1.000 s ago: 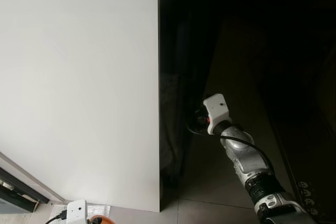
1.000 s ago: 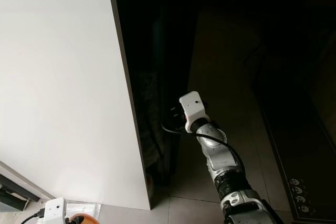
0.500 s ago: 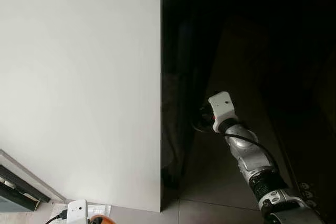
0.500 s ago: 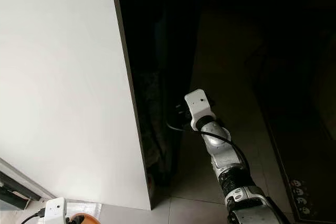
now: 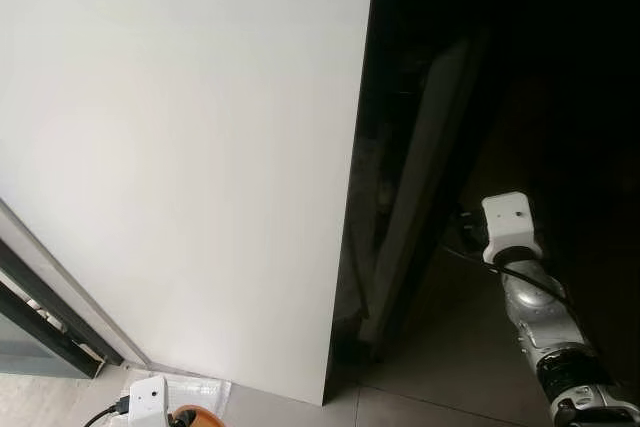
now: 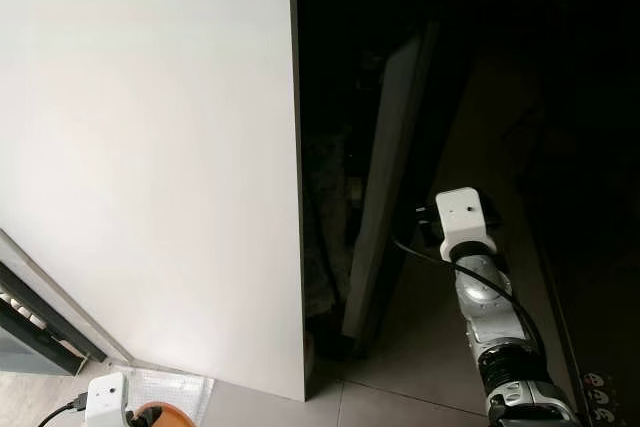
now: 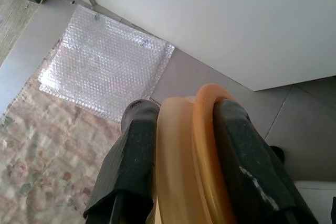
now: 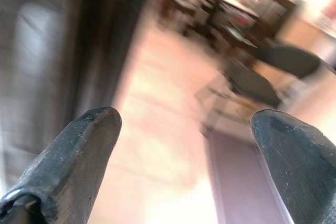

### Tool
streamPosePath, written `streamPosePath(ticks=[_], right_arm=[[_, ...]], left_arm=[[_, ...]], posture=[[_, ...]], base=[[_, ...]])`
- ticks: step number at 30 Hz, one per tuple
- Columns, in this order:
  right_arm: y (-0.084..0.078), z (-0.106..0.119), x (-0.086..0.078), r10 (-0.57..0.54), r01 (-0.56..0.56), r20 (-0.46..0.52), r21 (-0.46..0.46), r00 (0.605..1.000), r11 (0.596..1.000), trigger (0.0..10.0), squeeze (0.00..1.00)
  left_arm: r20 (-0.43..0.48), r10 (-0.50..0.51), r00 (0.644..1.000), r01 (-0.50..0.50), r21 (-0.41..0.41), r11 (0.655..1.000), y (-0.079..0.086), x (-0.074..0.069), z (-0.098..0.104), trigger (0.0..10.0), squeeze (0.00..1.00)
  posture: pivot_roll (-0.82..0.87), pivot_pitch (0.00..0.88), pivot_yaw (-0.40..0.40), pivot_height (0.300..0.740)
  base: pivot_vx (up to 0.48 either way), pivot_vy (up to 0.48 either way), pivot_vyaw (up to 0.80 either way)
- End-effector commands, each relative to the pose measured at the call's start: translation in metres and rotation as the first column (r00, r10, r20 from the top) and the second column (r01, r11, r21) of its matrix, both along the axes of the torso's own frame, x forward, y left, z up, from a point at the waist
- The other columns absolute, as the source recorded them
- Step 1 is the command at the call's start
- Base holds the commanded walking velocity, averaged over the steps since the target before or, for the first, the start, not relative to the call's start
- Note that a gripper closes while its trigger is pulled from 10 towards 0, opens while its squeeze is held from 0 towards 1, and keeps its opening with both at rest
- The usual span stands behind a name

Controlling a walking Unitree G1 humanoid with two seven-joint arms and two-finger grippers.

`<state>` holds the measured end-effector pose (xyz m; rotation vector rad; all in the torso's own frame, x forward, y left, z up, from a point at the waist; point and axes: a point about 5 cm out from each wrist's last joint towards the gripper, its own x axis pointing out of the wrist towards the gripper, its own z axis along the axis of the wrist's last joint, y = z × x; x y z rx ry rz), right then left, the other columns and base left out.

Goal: Restocking fridge

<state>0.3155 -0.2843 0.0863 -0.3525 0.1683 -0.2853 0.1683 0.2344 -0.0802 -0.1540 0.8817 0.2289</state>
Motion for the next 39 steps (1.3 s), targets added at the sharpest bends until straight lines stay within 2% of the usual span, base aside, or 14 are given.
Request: streamPosePath(ticks=[1,4,9,10,14,16,17,18,20,24,27,29,34,39], right_arm=[[-0.023,-0.018,-0.019,-0.125,0.127,-0.075,0.027,0.989,0.992,10.0,0.00],[-0.040,-0.032,-0.038,-0.206,0.212,-0.127,0.041,0.970,0.976,10.0,0.00],[-0.041,-0.051,-0.052,-0.222,0.238,-0.204,0.055,0.954,0.970,10.0,0.00],[-0.036,-0.069,-0.063,-0.226,0.255,-0.276,0.075,0.934,0.964,10.0,0.00],[-0.021,-0.103,-0.089,-0.213,0.292,-0.413,0.137,0.886,0.947,10.0,0.00],[-0.017,-0.110,-0.095,-0.197,0.288,-0.444,0.147,0.874,0.946,10.0,0.00],[-0.011,-0.120,-0.103,-0.172,0.277,-0.488,0.152,0.856,0.949,10.0,0.00],[-0.011,-0.120,-0.103,-0.172,0.277,-0.488,0.152,0.856,0.949,10.0,0.00],[0.013,-0.152,-0.138,-0.065,0.242,-0.640,0.194,0.766,0.951,10.0,0.00],[0.029,-0.166,-0.157,0.008,0.211,-0.700,0.227,0.714,0.951,10.0,0.00],[0.047,-0.179,-0.177,0.083,0.216,-0.746,0.295,0.661,0.931,10.0,0.00],[0.055,-0.185,-0.187,0.111,0.204,-0.767,0.303,0.631,0.931,10.0,0.00],[0.060,-0.187,-0.192,0.130,0.205,-0.760,0.329,0.637,0.922,10.0,0.00],[0.060,-0.190,-0.203,0.137,0.197,-0.769,0.325,0.625,0.925,10.0,0.00]], left_arm=[[-0.081,-0.033,0.996,0.033,-0.007,0.999,-0.004,-0.017,-0.009,10.0,0.00],[-0.082,-0.037,0.996,0.037,-0.006,0.999,-0.004,-0.016,-0.009,10.0,0.00],[-0.083,-0.042,0.996,0.042,-0.004,0.999,-0.003,-0.016,-0.008,10.0,0.00],[-0.082,-0.041,0.996,0.041,-0.005,0.999,-0.003,-0.016,-0.008,10.0,0.00],[-0.082,-0.037,0.996,0.037,-0.005,0.999,-0.003,-0.016,-0.008,10.0,0.00],[-0.083,-0.037,0.996,0.037,-0.003,0.999,-0.003,-0.016,-0.008,10.0,0.00],[-0.086,-0.040,0.996,0.040,0.001,0.999,-0.003,-0.016,-0.008,10.0,0.00],[-0.086,-0.040,0.996,0.040,0.001,0.999,-0.003,-0.016,-0.008,10.0,0.00],[-0.092,-0.044,0.995,0.045,0.005,0.999,-0.002,-0.016,-0.008,10.0,0.00],[-0.090,-0.042,0.995,0.042,0.003,0.999,-0.002,-0.016,-0.008,10.0,0.00],[-0.093,-0.041,0.995,0.041,0.004,0.999,-0.002,-0.016,-0.008,10.0,0.00],[-0.099,-0.043,0.994,0.044,0.006,0.999,-0.002,-0.017,-0.009,10.0,0.00],[-0.110,-0.055,0.992,0.056,0.008,0.998,-0.001,-0.017,-0.009,10.0,0.00],[-0.129,-0.090,0.988,0.094,0.026,0.995,0.000,-0.018,-0.009,10.0,0.00]], posture=[[-0.20,0.000,-0.005,0.740],[-0.20,0.000,-0.005,0.740],[-0.21,0.000,-0.004,0.740],[-0.20,0.000,-0.005,0.740],[-0.20,0.000,-0.004,0.740],[-0.20,0.000,-0.004,0.740],[-0.20,0.000,-0.002,0.740],[-0.20,0.000,-0.002,0.740],[-0.20,0.000,-0.001,0.740],[-0.19,0.000,-0.001,0.740],[-0.19,0.000,0.000,0.740],[-0.19,0.000,0.003,0.740],[-0.19,0.000,0.008,0.740],[-0.19,0.000,0.009,0.740]], base=[[0.000,0.000,0.00],[0.000,0.000,0.00],[0.000,0.000,0.00],[0.000,0.000,0.00],[0.000,0.000,0.00],[0.000,0.000,0.00],[0.000,0.000,0.00],[0.000,0.000,0.00],[0.000,0.000,0.00],[0.000,0.000,0.00],[0.000,0.000,0.00],[0.000,0.000,0.00],[0.000,0.000,0.00],[0.000,0.000,0.00]])
